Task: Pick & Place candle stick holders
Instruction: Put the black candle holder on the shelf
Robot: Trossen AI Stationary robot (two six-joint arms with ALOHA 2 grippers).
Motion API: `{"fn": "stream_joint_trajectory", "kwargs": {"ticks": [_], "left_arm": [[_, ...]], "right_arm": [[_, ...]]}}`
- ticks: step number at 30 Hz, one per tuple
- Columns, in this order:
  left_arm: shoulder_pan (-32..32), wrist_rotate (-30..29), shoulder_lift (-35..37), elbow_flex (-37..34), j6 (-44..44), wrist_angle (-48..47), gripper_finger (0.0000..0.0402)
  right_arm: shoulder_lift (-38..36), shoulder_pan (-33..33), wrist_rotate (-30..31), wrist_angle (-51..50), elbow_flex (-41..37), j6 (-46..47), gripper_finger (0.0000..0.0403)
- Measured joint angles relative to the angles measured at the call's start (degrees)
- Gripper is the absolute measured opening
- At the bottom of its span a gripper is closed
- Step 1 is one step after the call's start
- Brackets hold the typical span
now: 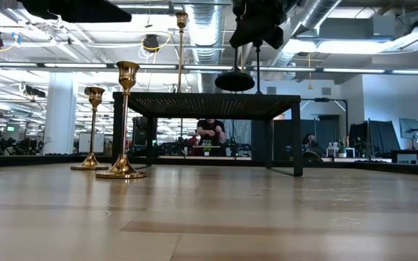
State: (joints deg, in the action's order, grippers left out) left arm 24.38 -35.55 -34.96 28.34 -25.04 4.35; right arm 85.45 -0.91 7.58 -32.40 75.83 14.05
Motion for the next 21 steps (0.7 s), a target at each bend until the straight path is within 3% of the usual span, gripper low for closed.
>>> {"fn": "stream_joint_trajectory", "kwargs": {"ticks": [13, 21], "left_arm": [[0.00, -0.01, 0.00, 0.00, 0.01, 0.01, 0.0008], [0.01, -0.01, 0.00, 0.00, 0.01, 0.01, 0.0008]], "right_arm": [[-0.02, 4.27, 7.79, -2.03, 0.00, 7.73, 0.0000], [-0.02, 8.44, 23.00, -0.90, 0.00, 14.40, 0.0000]]}}
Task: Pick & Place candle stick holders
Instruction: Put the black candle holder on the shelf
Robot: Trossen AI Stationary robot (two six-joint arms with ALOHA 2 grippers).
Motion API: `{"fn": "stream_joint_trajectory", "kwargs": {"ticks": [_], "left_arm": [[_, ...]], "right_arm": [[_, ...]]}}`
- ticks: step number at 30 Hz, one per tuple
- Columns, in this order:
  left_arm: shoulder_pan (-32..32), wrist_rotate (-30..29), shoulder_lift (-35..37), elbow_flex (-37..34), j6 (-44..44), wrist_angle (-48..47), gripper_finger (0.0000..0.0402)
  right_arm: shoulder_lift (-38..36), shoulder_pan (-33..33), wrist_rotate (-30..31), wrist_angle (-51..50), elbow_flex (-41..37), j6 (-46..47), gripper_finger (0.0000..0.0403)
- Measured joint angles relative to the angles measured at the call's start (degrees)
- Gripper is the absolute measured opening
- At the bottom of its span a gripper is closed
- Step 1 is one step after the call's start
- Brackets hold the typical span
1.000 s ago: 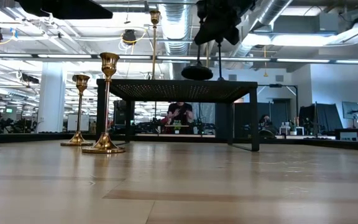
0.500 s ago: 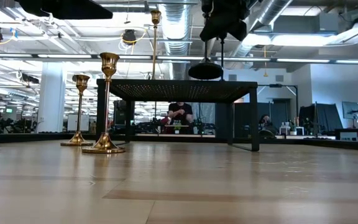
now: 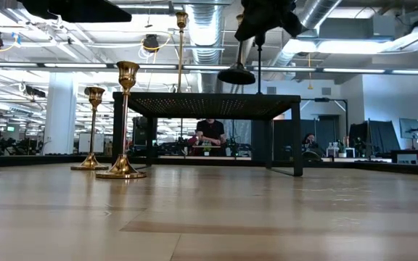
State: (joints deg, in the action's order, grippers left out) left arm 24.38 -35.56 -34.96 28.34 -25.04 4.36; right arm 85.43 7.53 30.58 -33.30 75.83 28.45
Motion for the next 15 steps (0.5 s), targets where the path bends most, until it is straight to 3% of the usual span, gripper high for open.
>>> {"fn": "stream_joint_trajectory", "kwargs": {"ticks": [5, 15], "left_arm": [[-0.02, 0.01, 0.00, 0.02, 0.00, 0.00, 0.0008], [0.00, 0.01, 0.00, 0.00, 0.00, 0.00, 0.0008]], "right_arm": [[0.00, 2.60, 5.98, 0.86, 0.00, 5.78, 0.0000], [0.09, 1.93, 5.89, 0.77, -0.02, 9.16, 0.0000]]}}
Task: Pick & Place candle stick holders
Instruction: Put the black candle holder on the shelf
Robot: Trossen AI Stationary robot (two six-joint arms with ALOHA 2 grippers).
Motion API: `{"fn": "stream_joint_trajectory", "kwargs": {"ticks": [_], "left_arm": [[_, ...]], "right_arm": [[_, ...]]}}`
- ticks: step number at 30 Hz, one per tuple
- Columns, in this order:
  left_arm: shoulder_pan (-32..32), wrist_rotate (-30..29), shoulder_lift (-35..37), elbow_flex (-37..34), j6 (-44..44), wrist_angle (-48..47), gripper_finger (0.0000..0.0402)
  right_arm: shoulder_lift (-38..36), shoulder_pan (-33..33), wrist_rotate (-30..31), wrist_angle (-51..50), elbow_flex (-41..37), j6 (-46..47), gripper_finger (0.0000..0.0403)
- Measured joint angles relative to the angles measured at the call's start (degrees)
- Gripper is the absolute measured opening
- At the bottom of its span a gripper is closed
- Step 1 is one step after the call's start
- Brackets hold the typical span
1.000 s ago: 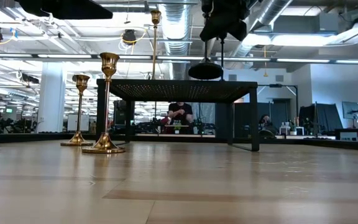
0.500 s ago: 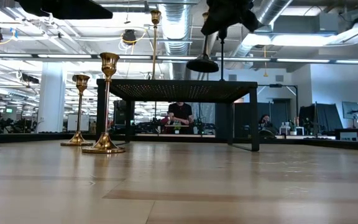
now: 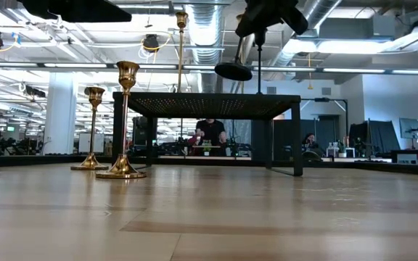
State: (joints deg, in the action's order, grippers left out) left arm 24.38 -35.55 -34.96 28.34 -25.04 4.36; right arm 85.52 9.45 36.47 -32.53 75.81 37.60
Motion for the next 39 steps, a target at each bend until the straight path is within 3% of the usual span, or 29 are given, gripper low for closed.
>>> {"fn": "stream_joint_trajectory", "kwargs": {"ticks": [10, 20, 39], "left_arm": [[0.00, 0.00, 0.00, 0.00, 0.00, 0.00, 0.0008], [-0.02, 0.00, -0.04, 0.02, 0.02, 0.07, 0.0008], [-0.02, 0.00, -0.02, 0.02, 0.02, 0.04, 0.0008]], "right_arm": [[0.09, -1.41, 0.02, -0.04, -0.02, 0.87, 0.0000], [6.46, -3.05, -0.62, 1.94, 0.48, -0.43, 0.0000], [5.61, -4.29, 0.24, -5.62, 3.69, 0.42, 0.0000]]}}
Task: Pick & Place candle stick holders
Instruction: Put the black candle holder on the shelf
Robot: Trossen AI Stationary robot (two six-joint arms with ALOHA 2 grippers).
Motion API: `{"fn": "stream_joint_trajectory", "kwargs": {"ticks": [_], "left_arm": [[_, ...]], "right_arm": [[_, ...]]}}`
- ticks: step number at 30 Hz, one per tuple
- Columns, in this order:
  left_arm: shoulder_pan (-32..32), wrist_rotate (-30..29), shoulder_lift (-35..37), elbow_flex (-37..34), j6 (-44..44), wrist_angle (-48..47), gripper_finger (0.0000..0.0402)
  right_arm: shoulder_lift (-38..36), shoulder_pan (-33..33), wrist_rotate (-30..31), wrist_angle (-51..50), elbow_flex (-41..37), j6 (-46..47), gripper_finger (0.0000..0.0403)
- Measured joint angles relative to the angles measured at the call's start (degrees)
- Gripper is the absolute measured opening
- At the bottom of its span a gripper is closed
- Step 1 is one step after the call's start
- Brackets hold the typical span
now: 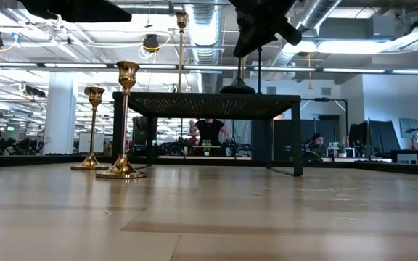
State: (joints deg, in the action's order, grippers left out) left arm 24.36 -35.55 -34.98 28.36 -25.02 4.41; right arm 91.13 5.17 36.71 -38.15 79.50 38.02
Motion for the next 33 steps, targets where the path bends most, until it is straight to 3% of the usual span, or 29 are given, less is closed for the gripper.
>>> {"fn": "stream_joint_trajectory", "kwargs": {"ticks": [26, 33], "left_arm": [[0.00, 0.00, 0.00, 0.00, 0.00, 0.02, 0.0009], [0.00, 0.00, 0.00, 0.00, 0.00, 0.01, 0.0008]], "right_arm": [[0.09, -0.17, -2.43, -0.46, 0.00, 1.06, 0.0000], [0.11, -0.20, -2.43, -0.46, -0.01, 1.00, 0.0029]]}}
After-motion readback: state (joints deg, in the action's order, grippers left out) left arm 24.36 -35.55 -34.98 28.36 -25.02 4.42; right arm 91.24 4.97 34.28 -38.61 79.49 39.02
